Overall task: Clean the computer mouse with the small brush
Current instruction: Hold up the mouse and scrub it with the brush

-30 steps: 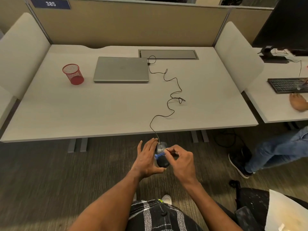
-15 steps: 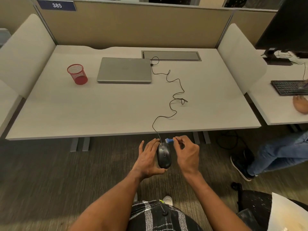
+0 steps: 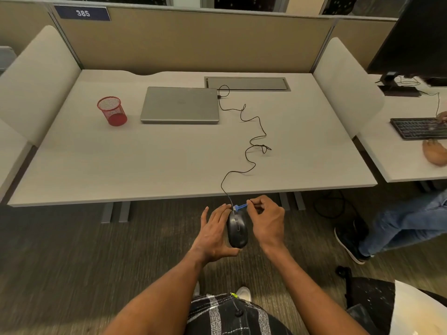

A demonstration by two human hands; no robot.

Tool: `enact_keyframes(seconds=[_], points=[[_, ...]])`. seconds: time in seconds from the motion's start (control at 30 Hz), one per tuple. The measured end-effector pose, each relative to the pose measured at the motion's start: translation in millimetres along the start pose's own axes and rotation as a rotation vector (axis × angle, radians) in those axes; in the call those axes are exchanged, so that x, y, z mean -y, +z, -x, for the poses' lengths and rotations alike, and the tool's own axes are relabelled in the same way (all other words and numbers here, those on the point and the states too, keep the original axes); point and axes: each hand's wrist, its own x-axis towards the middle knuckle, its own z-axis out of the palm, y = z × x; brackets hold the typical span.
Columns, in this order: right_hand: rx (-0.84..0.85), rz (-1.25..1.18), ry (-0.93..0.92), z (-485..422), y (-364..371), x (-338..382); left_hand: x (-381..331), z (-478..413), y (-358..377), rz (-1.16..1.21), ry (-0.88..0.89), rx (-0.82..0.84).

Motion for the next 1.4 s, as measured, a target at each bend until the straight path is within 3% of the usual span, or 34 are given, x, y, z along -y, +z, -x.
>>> enact_keyframes(seconds=[0.17, 0.27, 0.43, 0.6, 0.77, 1.2, 1.4], points=[[0.028, 0.006, 0.042, -5.8, -2.6, 2.1, 3.0, 5.0, 1.1, 0.002, -0.009, 0.006], [0.011, 0.042, -0.026, -9.7, -8.4, 4.8, 3.6, 4.8, 0.3, -0.003, -0.005, 0.001], [0.193, 0.252, -0.116, -12.9, -11.9, 13.8, 3.7, 4.9, 0.7, -0.048, 0.016, 0.020], [0.187, 0.289, -0.165, -17.1, -11.1, 27.1, 2.8, 3.6, 0.6, -0.063, 0.014, 0.028], [0.283, 0.475, -0.111, -21.2, -13.5, 38.0, 4.0, 2.4, -1.9, -0.067, 0.013, 0.024], [0.407, 0.561, -0.074, -23.4, -25.3, 55.4, 4.6, -3.3, -2.1, -0.044, -0.007, 0.017], [0.649, 0.718, 0.023, -29.7, -26.1, 67.2, 2.6, -6.4, -1.8, -0.046, -0.010, 0.002]])
